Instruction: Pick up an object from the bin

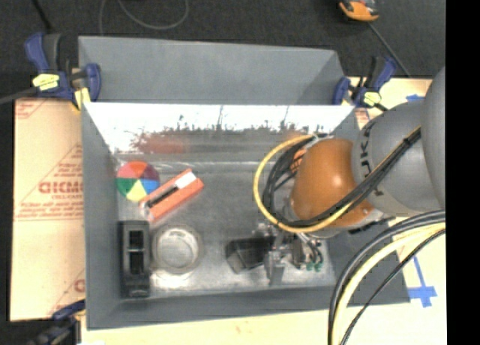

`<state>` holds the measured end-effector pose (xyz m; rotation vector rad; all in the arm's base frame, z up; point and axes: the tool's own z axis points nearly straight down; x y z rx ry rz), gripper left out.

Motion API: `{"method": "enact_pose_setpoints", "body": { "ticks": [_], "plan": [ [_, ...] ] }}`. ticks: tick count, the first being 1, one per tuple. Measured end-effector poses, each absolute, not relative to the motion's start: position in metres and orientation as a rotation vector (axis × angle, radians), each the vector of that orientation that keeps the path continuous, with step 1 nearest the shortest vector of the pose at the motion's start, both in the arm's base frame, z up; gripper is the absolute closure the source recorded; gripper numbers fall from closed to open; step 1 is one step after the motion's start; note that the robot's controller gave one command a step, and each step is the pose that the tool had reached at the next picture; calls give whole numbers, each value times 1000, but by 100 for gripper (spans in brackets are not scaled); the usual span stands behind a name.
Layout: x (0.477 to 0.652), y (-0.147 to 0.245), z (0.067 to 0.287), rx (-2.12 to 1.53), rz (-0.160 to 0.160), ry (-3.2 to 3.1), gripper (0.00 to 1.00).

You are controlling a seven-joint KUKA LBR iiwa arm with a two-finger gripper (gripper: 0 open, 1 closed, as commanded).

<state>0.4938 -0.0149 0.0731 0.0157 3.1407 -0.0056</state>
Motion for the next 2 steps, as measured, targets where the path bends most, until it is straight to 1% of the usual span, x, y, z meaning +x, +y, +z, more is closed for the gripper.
{"method": "enact_pose_setpoints", "body": {
  "ticks": [2],
  "plan": [
    [493, -14, 74, 16, -6, 3141, 100]
  ]
}}
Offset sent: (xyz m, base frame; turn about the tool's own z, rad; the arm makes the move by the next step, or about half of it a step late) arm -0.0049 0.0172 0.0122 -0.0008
